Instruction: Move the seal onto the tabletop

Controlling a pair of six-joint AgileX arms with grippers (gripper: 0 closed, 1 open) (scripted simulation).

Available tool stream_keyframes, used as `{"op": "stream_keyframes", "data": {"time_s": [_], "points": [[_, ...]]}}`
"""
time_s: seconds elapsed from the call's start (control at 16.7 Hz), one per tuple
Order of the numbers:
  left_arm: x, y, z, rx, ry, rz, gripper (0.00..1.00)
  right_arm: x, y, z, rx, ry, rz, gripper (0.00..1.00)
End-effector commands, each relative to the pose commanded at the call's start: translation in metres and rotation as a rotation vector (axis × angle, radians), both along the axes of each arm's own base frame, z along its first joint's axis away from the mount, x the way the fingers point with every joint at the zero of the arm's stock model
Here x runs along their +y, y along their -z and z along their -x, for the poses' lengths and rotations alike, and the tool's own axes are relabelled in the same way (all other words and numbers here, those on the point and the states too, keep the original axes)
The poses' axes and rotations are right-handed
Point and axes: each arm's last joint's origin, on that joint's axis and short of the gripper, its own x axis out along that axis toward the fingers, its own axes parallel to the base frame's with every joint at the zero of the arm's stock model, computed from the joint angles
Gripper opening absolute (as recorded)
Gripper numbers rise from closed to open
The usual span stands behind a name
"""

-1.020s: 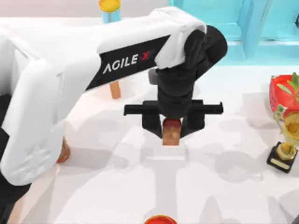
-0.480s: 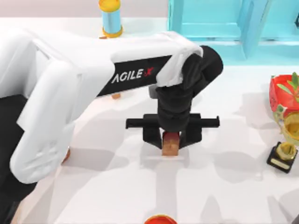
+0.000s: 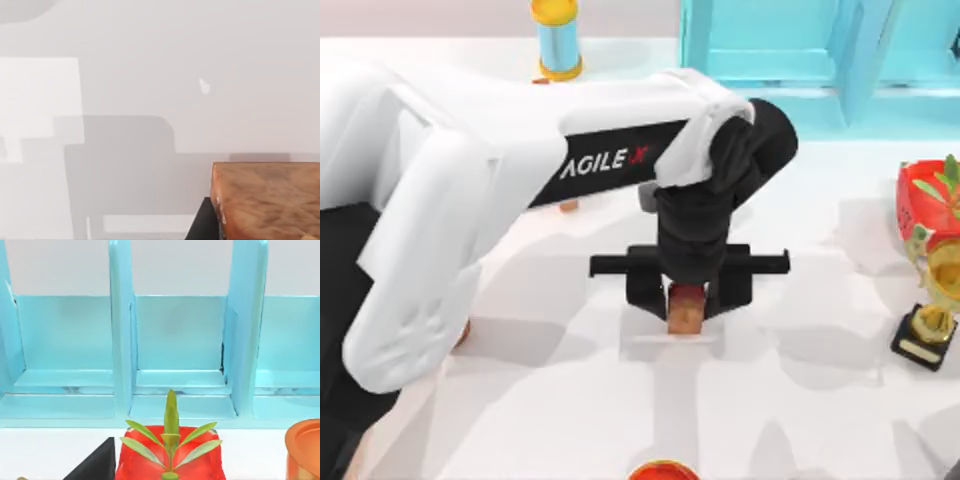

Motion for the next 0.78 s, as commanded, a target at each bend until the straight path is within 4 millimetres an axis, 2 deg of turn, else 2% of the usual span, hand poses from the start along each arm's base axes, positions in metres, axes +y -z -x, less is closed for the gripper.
{"op": "stream_keyframes", "data": {"time_s": [0.42,0.78], "points": [[0.0,0.0,0.0,0.0,0.0,0.0,0.98,0.0,0.0,0.0,0.0,0.0,0.0,1.0],[0.0,0.0,0.0,0.0,0.0,0.0,1.0,0.0,0.0,0.0,0.0,0.0,0.0,1.0]]}}
